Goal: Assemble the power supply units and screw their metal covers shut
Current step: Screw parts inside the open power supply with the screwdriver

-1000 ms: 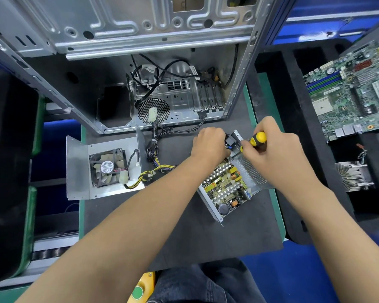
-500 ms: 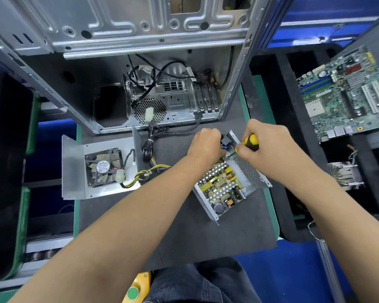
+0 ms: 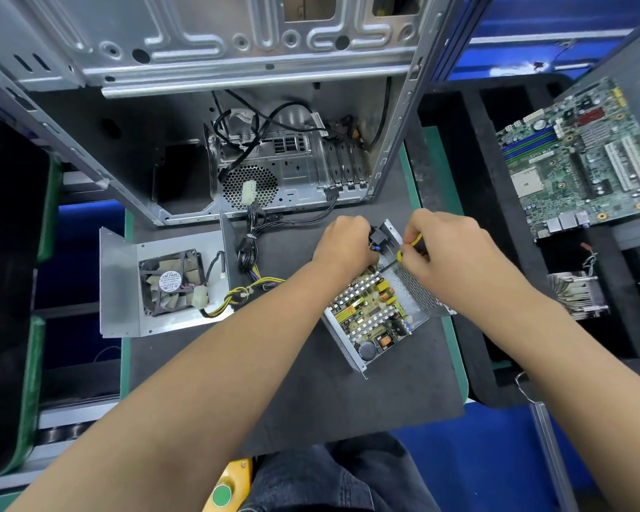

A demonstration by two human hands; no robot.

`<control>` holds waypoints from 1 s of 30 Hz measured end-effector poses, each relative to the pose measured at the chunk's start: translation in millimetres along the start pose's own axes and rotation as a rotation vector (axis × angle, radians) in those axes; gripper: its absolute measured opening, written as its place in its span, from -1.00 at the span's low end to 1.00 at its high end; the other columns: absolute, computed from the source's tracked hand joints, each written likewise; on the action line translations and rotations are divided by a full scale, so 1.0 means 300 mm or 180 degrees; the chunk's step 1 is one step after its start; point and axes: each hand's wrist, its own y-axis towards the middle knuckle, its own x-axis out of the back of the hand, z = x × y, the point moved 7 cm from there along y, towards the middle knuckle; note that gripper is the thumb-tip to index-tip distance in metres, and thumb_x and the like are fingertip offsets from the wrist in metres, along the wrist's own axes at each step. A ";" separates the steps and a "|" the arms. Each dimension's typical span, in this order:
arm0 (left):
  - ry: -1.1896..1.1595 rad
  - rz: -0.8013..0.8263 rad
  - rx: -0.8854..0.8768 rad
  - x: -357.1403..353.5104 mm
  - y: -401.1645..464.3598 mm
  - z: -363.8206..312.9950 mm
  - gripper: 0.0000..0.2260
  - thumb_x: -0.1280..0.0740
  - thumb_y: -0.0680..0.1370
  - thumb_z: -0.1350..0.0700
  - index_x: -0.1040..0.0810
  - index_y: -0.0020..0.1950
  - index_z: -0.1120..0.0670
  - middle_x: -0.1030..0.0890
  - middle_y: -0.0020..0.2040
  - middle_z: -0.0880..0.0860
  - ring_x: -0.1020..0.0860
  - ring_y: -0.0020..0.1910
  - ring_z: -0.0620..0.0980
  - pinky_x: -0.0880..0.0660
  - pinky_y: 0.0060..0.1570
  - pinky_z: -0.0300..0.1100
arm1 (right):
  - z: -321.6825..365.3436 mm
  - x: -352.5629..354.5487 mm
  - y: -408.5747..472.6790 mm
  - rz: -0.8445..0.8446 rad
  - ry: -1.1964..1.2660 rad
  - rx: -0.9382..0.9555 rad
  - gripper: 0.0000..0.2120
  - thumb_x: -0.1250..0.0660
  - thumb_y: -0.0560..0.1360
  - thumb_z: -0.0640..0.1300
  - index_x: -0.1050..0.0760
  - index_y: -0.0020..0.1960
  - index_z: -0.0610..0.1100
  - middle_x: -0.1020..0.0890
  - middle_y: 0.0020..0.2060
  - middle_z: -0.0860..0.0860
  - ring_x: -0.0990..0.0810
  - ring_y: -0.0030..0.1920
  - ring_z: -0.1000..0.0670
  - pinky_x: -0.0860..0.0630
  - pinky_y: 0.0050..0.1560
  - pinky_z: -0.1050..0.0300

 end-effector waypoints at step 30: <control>-0.3522 0.0086 0.1033 0.125 -0.232 0.028 -0.63 -0.16 0.69 -0.08 -0.59 -0.08 0.14 -0.45 -0.34 -0.01 -0.32 -0.45 -0.13 -0.27 -0.43 -0.27 | -0.273 0.073 -0.184 -0.0981 0.3565 -0.1136 -0.79 -0.36 0.57 -0.20 -0.59 -0.21 0.00 -0.72 -0.24 -0.13 -0.72 -0.26 -0.09 -0.62 -0.24 0.20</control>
